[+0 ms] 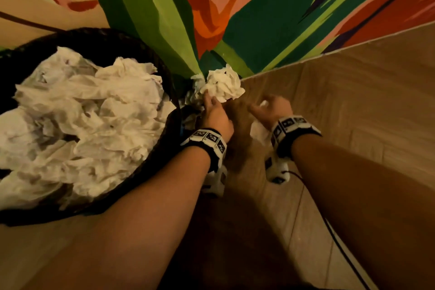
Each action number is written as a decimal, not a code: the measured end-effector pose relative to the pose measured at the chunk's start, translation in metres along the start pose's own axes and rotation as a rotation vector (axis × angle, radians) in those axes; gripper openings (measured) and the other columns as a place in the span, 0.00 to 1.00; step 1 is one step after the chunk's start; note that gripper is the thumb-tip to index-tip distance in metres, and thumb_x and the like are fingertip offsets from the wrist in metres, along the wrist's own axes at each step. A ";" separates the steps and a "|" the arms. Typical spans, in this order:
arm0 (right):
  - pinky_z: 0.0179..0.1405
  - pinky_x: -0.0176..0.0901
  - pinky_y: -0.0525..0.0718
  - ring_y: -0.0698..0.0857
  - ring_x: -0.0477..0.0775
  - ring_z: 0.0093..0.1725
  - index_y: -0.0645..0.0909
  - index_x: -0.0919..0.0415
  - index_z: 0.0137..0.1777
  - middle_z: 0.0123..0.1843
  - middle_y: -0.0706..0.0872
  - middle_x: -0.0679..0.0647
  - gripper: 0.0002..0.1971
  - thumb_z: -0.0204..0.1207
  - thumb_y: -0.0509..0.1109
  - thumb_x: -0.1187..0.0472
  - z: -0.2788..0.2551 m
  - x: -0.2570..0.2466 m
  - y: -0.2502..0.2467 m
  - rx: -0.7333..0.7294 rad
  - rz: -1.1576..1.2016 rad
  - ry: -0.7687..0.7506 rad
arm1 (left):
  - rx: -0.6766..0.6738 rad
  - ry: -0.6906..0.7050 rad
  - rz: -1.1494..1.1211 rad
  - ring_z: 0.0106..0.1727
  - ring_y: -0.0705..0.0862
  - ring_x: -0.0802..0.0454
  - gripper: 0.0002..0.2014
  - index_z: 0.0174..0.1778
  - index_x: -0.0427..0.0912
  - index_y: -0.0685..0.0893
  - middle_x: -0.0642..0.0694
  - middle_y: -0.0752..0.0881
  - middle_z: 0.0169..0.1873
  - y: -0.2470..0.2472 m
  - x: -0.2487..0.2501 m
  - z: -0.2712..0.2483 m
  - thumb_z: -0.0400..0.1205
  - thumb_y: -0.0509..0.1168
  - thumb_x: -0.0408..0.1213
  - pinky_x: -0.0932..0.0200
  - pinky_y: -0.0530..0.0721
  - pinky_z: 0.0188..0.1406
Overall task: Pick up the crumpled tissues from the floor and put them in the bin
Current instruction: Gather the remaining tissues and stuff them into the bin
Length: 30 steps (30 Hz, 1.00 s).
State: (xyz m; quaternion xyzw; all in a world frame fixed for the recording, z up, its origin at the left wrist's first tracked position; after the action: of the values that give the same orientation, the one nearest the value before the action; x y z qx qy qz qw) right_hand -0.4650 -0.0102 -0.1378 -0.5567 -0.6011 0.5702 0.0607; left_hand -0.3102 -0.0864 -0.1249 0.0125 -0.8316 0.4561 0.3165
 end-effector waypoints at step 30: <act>0.29 0.43 0.87 0.89 0.51 0.32 0.82 0.50 0.44 0.43 0.89 0.52 0.12 0.71 0.73 0.71 0.019 -0.003 -0.019 0.206 0.645 -0.041 | 0.281 0.152 -0.457 0.27 0.75 0.63 0.20 0.37 0.60 0.77 0.51 0.76 0.27 0.011 -0.039 -0.043 0.82 0.52 0.28 0.72 0.73 0.22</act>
State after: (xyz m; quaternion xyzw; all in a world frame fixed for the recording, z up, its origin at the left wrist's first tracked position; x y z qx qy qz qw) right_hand -0.4890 -0.0192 -0.1289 -0.6977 -0.3343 0.6288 -0.0787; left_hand -0.2602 -0.0576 -0.1376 0.2091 -0.7097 0.4834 0.4679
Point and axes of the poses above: each hand's wrist, its own z-axis towards the middle knuckle, its own y-axis out of the palm, x = y × z, the point moved 4 cm from there along z, towards the middle knuckle
